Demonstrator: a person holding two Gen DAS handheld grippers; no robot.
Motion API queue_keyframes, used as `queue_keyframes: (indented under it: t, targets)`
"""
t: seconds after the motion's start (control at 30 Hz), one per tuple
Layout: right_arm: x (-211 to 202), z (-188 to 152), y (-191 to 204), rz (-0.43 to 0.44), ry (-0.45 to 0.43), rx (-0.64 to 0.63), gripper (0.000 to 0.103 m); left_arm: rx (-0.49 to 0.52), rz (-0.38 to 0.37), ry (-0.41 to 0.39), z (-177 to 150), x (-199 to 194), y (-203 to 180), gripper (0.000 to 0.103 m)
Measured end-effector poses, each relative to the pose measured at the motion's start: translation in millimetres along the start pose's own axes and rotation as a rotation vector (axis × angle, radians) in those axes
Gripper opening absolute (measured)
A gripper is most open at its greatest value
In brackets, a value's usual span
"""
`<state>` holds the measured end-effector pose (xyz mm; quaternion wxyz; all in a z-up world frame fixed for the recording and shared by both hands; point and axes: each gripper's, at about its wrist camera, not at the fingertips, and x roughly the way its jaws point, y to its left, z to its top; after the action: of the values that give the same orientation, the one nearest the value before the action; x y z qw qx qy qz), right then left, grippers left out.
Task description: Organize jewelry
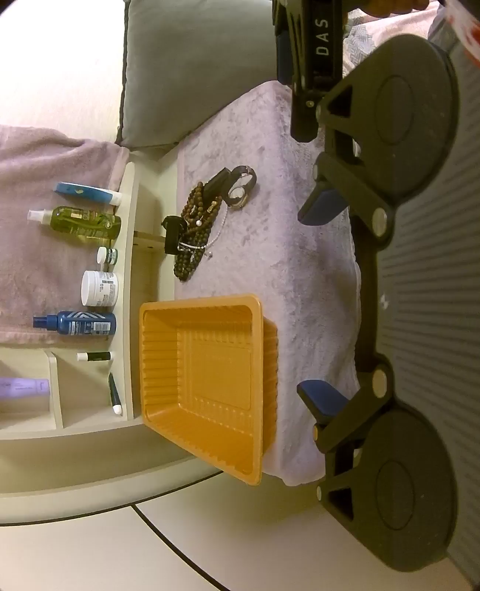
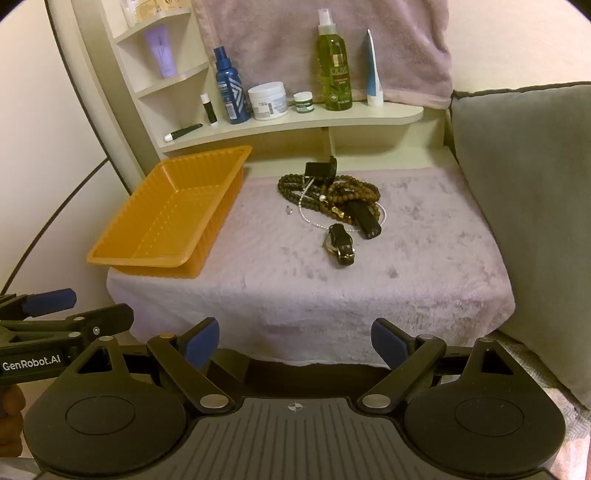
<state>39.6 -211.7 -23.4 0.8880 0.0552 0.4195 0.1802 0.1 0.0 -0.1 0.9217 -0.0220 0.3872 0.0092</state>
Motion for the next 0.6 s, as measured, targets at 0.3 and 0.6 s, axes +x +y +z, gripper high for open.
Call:
queue_keyframes:
  t: [0.3, 0.6]
  targets:
    - [-0.3, -0.1, 0.3, -0.004, -0.003, -0.002, 0.09, 0.002, 0.004, -0.005, 0.1, -1.6, -2.5, 0.089]
    - [-0.6, 0.1, 0.7, -0.002, -0.002, -0.003, 0.09, -0.003, -0.004, 0.0, 0.0, -0.2, 0.1, 0.089]
